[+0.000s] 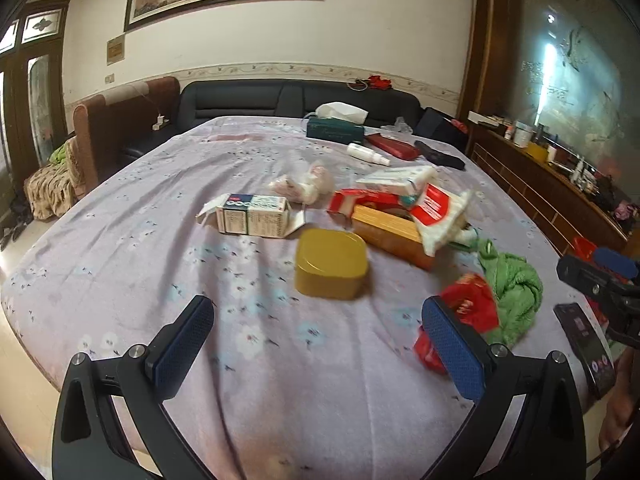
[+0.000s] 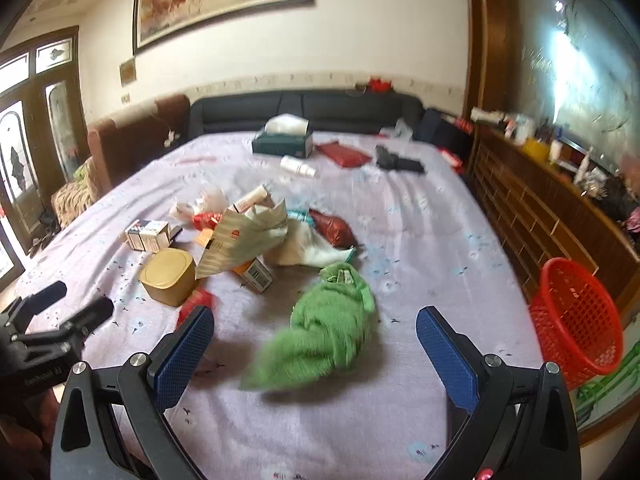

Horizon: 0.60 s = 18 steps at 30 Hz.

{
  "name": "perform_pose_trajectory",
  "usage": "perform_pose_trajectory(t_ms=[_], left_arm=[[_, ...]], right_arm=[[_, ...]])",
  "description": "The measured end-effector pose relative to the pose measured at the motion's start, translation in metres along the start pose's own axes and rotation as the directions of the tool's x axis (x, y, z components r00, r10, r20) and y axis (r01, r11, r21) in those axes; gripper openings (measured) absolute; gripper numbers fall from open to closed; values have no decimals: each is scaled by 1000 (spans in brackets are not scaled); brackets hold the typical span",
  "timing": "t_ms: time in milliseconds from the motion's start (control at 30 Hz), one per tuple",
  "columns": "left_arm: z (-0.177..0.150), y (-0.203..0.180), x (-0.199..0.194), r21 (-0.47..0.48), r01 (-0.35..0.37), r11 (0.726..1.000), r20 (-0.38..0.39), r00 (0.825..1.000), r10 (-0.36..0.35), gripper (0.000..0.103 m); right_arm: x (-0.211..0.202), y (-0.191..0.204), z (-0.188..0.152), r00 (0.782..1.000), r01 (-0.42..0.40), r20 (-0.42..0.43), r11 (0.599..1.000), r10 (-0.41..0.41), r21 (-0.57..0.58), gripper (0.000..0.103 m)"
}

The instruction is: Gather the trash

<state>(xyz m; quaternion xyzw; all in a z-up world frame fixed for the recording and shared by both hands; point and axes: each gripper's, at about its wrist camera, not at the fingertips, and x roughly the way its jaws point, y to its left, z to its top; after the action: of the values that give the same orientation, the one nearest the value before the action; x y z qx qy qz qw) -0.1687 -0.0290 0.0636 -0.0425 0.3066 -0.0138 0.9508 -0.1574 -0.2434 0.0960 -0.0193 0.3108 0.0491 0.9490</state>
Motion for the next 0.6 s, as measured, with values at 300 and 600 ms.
perform_pose_trajectory(t_ms=[300,600], left_arm=[[-17,-20,-10,68,48,997,-12,999,-47,103],[-23,-27,-10,99,94,991,-44,995,-90,103]], right_arm=[[-14,-12,-9,999,-1,39,999,0,35,98],[-15,-27,-15,999,29,22,996,-31,90,82]])
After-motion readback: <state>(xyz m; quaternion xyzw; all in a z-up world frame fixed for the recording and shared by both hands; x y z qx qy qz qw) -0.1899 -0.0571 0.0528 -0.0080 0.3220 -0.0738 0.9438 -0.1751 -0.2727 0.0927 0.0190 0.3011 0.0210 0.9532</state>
